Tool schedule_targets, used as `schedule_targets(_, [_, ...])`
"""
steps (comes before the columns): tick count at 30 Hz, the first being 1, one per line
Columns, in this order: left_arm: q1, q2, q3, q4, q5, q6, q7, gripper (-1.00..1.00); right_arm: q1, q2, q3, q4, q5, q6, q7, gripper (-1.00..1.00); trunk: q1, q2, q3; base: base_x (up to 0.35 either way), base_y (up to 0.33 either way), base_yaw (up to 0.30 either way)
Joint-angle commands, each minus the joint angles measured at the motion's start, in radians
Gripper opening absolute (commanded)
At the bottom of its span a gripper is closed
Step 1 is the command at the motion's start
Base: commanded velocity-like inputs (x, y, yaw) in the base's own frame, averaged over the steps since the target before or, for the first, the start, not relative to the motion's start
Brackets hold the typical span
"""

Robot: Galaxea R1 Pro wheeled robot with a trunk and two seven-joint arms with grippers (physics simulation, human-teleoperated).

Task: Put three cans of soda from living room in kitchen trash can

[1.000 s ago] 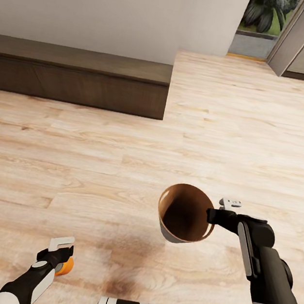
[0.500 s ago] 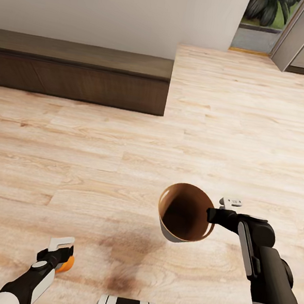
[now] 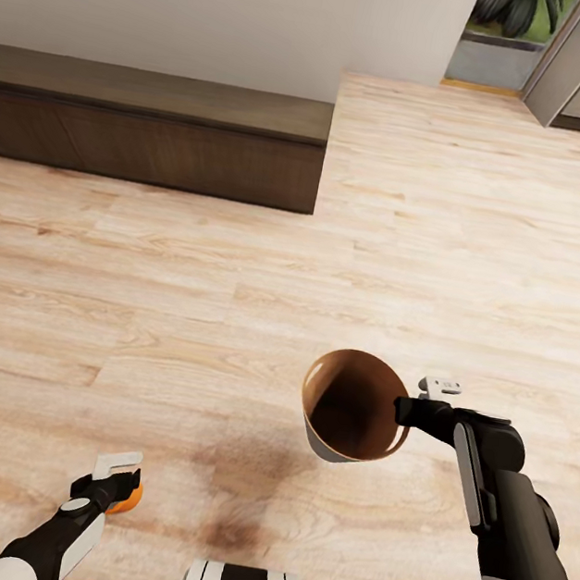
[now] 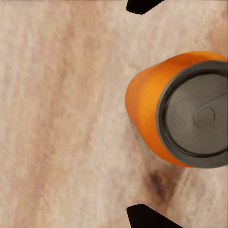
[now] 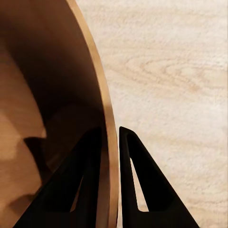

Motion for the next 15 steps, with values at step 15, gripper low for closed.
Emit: schedule_targets(15, [0.000,0.000,-0.001,0.000,0.001,0.000,0.000,1.00,0.000,0.000,0.000,0.000,-0.021,0.003,0.006,-1.00,0.000,0.000,-0.024,0.000,0.000,0.000])
